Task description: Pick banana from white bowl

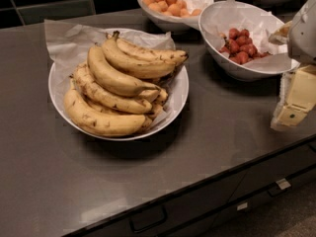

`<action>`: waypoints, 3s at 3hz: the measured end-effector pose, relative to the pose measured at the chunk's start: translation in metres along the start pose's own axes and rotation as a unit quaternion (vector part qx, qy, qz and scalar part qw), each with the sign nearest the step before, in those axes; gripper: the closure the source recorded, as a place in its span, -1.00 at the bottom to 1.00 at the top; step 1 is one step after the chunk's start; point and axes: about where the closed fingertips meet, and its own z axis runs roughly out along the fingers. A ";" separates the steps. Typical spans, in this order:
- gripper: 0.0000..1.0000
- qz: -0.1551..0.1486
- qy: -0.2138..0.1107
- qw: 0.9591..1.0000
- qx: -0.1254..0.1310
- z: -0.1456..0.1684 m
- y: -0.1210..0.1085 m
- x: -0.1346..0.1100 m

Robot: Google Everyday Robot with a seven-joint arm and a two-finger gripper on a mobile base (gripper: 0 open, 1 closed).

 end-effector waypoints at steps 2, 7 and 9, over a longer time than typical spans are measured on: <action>-1.00 -0.014 -0.018 1.000 -0.004 -0.003 -0.004 -0.022; -1.00 -0.117 -0.113 0.986 -0.027 0.004 0.003 -0.159; -1.00 -0.159 -0.154 0.973 -0.065 0.017 0.026 -0.214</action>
Offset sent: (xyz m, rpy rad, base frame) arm 0.0174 0.0445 0.0155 0.0633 0.0124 0.0863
